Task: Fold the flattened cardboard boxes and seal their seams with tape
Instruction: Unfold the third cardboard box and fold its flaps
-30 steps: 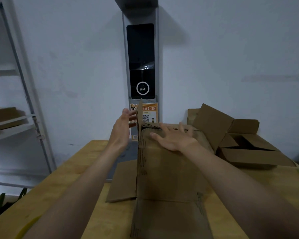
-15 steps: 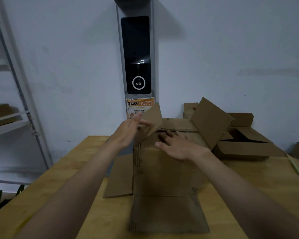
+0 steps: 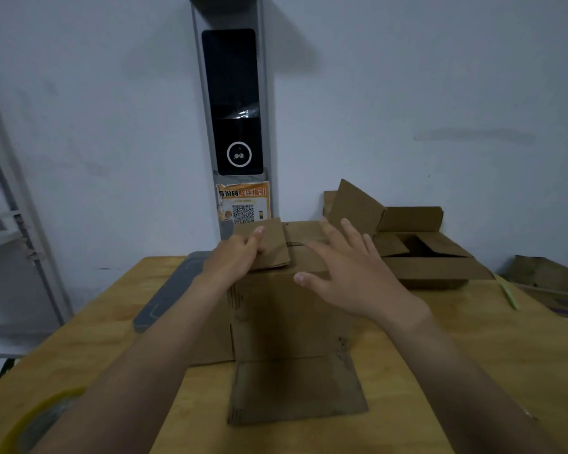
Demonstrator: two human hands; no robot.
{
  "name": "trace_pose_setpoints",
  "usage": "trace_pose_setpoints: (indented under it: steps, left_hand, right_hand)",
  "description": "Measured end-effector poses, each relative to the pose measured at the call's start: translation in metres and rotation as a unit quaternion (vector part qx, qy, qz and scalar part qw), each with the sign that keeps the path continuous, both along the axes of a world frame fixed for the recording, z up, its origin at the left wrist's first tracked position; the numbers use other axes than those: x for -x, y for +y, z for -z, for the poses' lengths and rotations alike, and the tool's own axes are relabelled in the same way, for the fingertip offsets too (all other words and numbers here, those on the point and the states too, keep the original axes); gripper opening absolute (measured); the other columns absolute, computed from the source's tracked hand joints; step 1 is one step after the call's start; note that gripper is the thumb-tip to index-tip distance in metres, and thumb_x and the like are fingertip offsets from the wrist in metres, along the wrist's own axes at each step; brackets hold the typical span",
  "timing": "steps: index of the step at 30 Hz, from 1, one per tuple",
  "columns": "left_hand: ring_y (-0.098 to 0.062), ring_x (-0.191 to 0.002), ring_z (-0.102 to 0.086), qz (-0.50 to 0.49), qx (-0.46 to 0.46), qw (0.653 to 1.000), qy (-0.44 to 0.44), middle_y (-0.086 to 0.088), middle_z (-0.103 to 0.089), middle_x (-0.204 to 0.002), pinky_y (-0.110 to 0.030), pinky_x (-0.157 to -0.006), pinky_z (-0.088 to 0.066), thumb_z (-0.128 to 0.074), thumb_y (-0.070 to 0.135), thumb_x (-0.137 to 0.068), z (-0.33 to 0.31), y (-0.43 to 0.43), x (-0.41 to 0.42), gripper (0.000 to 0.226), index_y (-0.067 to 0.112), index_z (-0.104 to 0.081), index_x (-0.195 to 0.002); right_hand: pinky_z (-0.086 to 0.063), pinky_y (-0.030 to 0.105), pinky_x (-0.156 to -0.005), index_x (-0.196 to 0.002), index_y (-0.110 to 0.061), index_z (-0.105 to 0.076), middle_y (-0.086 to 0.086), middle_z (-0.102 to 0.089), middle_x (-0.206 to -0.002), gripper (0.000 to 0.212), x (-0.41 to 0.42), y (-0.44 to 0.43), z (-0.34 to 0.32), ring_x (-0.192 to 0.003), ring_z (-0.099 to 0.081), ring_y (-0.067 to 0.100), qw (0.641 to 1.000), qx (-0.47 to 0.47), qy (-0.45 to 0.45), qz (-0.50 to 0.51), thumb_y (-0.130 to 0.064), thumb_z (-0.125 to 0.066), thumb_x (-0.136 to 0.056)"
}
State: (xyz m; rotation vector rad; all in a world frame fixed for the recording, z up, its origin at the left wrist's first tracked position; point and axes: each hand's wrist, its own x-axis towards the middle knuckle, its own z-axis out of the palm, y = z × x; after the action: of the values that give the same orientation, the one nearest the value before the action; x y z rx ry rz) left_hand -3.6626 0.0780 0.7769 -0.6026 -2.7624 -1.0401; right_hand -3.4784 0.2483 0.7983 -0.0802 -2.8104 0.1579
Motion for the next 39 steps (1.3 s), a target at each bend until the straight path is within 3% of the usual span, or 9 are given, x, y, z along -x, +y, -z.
trace_pose_setpoints:
  steps: [7, 10, 13, 16, 19, 22, 25, 29, 39]
  left_hand:
    - [-0.027, -0.1, -0.058, -0.033, 0.021, 0.999, 0.01, -0.007, -0.064, -0.11, -0.041, -0.088, -0.048, -0.023, 0.074, -0.1, 0.001, 0.01, -0.003, 0.075, 0.015, -0.07, -0.111]
    - [-0.03, -0.101, -0.061, -0.033, 0.0, 0.999, 0.006, -0.009, -0.064, -0.107, -0.043, -0.089, -0.051, -0.026, 0.069, -0.102, 0.004, 0.012, -0.005, 0.065, 0.016, -0.064, -0.103]
    - [-0.035, -0.113, -0.058, -0.042, -0.017, 0.999, -0.005, -0.015, -0.063, -0.12, -0.05, -0.099, -0.048, -0.025, 0.061, -0.106, 0.003, 0.011, -0.006, 0.064, 0.011, -0.062, -0.12]
    - [-0.032, -0.114, -0.059, -0.039, -0.031, 0.999, -0.019, -0.012, -0.064, -0.124, -0.05, -0.1, -0.048, -0.029, 0.055, -0.106, 0.008, 0.007, 0.0, 0.059, 0.012, -0.066, -0.124]
    - [-0.027, -0.112, -0.063, -0.007, -0.033, 0.999, -0.017, -0.008, -0.07, -0.121, -0.049, -0.1, -0.052, -0.043, 0.048, -0.105, 0.014, 0.0, -0.001, 0.043, 0.02, -0.075, -0.11]
    - [-0.021, -0.138, -0.05, 0.045, -0.065, 0.997, -0.027, 0.001, -0.056, -0.149, -0.048, -0.117, -0.039, -0.058, 0.029, -0.104, 0.019, -0.003, -0.004, 0.027, 0.022, -0.073, -0.125]
    - [-0.024, -0.15, -0.034, 0.049, -0.075, 0.996, -0.022, -0.006, -0.042, -0.159, -0.05, -0.122, -0.029, -0.061, 0.031, -0.102, 0.022, -0.007, -0.006, 0.028, 0.025, -0.071, -0.128]
    - [-0.018, -0.134, -0.053, 0.042, -0.115, 0.992, -0.027, 0.002, -0.065, -0.138, -0.03, -0.101, -0.041, -0.063, 0.035, -0.101, 0.028, -0.009, -0.013, 0.028, 0.026, -0.073, -0.126]
    - [-0.016, -0.129, -0.057, -0.017, -0.096, 0.995, 0.008, 0.011, -0.064, -0.139, -0.03, -0.089, -0.047, -0.061, 0.046, -0.1, 0.02, -0.015, -0.077, 0.028, 0.04, -0.07, -0.125]
  right_hand:
    - [0.005, 0.066, -0.12, -0.16, -0.034, 0.003, 0.012, 0.033, -0.163, 0.084, 0.022, 0.029, -0.007, -0.151, 0.021, 0.045, 0.981, 0.08, 0.1, 0.145, -0.071, -0.037, -0.097]
    - [-0.002, 0.071, -0.118, -0.158, -0.029, 0.015, 0.019, 0.01, -0.168, 0.09, 0.035, 0.033, -0.009, -0.152, -0.005, 0.047, 0.955, 0.169, 0.144, 0.194, -0.066, -0.04, -0.098]
    - [-0.018, 0.065, -0.12, -0.158, -0.035, 0.012, 0.009, -0.036, -0.161, 0.083, 0.044, 0.019, -0.01, -0.141, -0.044, 0.031, 0.94, 0.268, 0.199, 0.075, -0.059, -0.043, -0.101]
    - [-0.04, 0.05, -0.113, -0.157, -0.036, -0.025, -0.003, -0.059, -0.144, 0.06, 0.054, 0.005, 0.002, -0.13, -0.056, 0.017, 0.944, 0.305, 0.118, -0.042, -0.062, -0.031, -0.103]
    - [-0.049, 0.04, -0.101, -0.128, -0.027, -0.068, -0.003, -0.069, -0.126, 0.047, 0.063, 0.009, 0.019, -0.122, -0.061, 0.017, 0.955, 0.282, 0.093, -0.021, -0.048, -0.031, -0.109]
    - [-0.043, 0.04, -0.112, -0.141, -0.025, -0.059, -0.007, -0.06, -0.141, 0.038, 0.071, 0.018, 0.029, -0.137, -0.049, 0.018, 0.947, 0.303, 0.103, 0.004, -0.035, -0.045, -0.108]
    - [-0.029, 0.065, -0.115, -0.138, -0.044, -0.058, -0.011, -0.048, -0.153, 0.039, 0.076, 0.023, 0.038, -0.147, -0.026, 0.03, 0.972, 0.225, 0.022, 0.068, -0.053, -0.047, -0.102]
    - [-0.013, 0.063, -0.12, -0.136, -0.052, -0.056, 0.0, -0.031, -0.164, 0.043, 0.078, 0.026, 0.049, -0.151, -0.019, 0.034, 0.971, 0.228, -0.008, 0.066, -0.066, -0.044, -0.097]
    - [-0.036, 0.06, -0.106, -0.123, -0.05, -0.067, -0.009, -0.043, -0.148, 0.035, 0.017, 0.011, 0.044, -0.135, -0.025, 0.034, 0.952, 0.286, 0.057, 0.095, -0.063, -0.059, -0.091]
